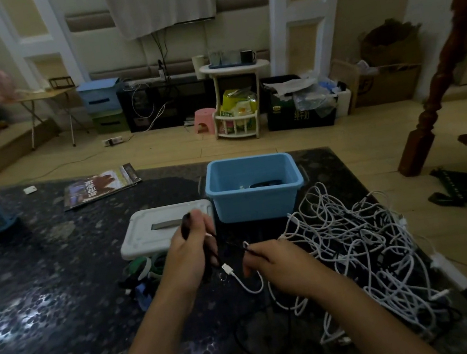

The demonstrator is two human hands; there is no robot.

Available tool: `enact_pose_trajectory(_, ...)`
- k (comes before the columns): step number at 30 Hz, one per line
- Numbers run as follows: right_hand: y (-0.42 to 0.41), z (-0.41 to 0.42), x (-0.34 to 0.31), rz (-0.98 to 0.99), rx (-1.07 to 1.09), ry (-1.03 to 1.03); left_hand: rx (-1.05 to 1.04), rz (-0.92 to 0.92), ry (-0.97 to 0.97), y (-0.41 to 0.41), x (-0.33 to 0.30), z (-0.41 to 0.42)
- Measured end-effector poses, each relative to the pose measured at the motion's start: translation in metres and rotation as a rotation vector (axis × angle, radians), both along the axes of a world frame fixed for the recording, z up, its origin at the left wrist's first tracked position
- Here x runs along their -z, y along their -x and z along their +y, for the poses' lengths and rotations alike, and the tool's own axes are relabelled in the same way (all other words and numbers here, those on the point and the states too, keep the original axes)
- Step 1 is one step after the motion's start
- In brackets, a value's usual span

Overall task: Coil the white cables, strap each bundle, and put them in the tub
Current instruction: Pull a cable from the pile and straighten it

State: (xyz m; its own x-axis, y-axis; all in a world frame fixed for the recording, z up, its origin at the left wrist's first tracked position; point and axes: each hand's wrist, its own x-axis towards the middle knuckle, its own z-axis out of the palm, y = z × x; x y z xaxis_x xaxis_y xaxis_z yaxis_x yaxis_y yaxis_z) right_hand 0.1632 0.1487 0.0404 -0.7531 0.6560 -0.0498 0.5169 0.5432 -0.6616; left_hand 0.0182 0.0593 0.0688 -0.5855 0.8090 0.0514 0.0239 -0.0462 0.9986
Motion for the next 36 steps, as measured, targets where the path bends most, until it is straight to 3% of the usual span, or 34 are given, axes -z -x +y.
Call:
enact_pose_trajectory(7,0.006,-0.017,0.009,-0.166,-0.116,-0.178,0.091,-0.192,-0.174,-0.008,-0.001,0.0)
enact_pose_trajectory(11,0.006,-0.016,0.005,-0.156,-0.115,-0.173,0.004,-0.109,-0.133,-0.003,-0.002,-0.001)
enact_pose_trajectory(13,0.002,-0.012,0.002,-0.085,-0.089,-0.036,-0.088,0.021,-0.065,0.005,-0.002,-0.002)
enact_pose_trajectory(16,-0.002,-0.012,-0.008,0.077,-0.142,0.212,-0.238,0.381,0.063,0.017,-0.001,-0.006)
enact_pose_trajectory(21,0.0,-0.015,-0.021,0.363,-0.098,0.458,-0.118,0.623,0.214,0.022,0.01,-0.005)
enact_pose_trajectory(24,-0.004,-0.015,-0.027,0.419,-0.096,0.357,0.002,0.592,0.243,0.018,0.015,-0.002)
enact_pose_trajectory(31,-0.002,-0.009,-0.021,0.532,-0.006,-0.127,0.229,0.423,0.205,0.011,0.014,0.0)
enact_pose_trajectory(34,-0.005,-0.006,-0.023,0.571,0.023,-0.232,0.349,0.487,0.277,0.007,0.014,0.0)
enact_pose_trajectory(36,-0.005,-0.007,-0.025,0.582,0.016,-0.266,0.313,0.567,0.318,0.007,0.018,0.0)
